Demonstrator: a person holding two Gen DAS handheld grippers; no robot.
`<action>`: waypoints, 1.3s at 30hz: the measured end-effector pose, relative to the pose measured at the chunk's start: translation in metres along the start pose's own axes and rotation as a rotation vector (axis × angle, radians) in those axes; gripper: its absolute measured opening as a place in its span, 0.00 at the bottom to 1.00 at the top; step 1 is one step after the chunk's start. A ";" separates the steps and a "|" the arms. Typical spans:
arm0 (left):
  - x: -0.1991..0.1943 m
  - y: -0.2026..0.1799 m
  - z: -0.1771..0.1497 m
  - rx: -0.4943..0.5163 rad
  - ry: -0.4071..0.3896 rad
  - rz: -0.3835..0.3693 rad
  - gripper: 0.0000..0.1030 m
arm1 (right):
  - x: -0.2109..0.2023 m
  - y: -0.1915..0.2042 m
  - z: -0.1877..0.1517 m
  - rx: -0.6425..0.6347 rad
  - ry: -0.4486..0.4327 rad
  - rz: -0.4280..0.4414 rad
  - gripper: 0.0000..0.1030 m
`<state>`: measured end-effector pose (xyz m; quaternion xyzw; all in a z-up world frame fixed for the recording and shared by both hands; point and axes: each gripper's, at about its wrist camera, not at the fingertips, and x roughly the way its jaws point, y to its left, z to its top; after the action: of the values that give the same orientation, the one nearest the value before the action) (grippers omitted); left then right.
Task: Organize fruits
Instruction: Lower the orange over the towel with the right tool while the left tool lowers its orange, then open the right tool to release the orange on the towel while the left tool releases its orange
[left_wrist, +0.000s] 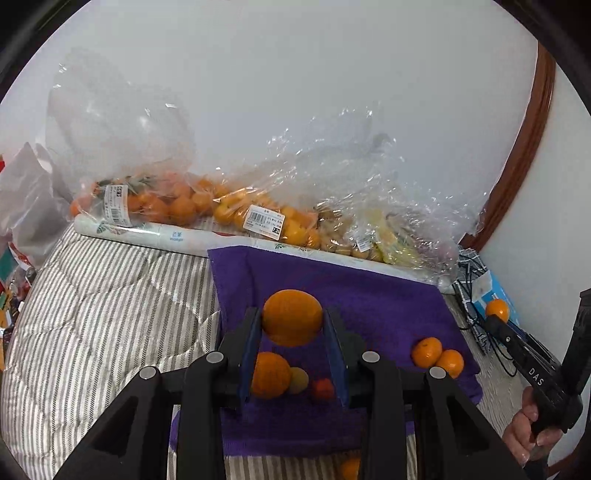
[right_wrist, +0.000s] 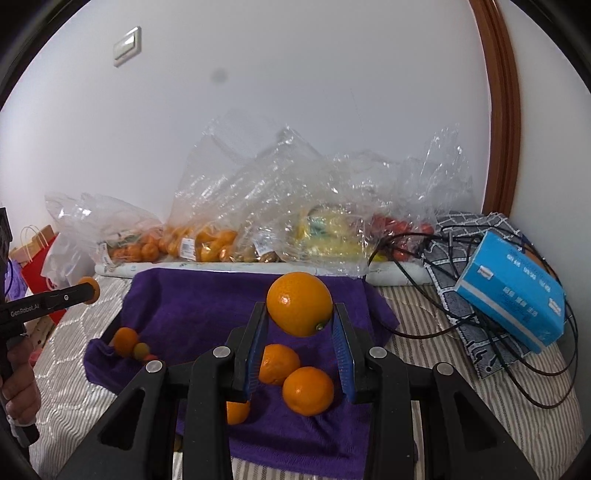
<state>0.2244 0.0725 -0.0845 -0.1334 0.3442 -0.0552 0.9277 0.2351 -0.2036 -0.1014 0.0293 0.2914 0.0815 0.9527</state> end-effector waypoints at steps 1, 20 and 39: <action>0.003 0.000 0.000 -0.001 0.008 -0.002 0.31 | 0.005 -0.001 0.000 -0.002 0.007 -0.002 0.33; 0.064 -0.012 -0.012 0.027 0.159 0.019 0.31 | 0.066 -0.010 -0.018 0.020 0.113 0.021 0.33; 0.078 -0.016 -0.008 0.042 0.167 0.018 0.32 | 0.076 -0.013 -0.021 0.065 0.130 0.051 0.35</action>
<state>0.2782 0.0405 -0.1341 -0.1055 0.4202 -0.0651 0.8989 0.2876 -0.2030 -0.1620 0.0622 0.3544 0.0982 0.9278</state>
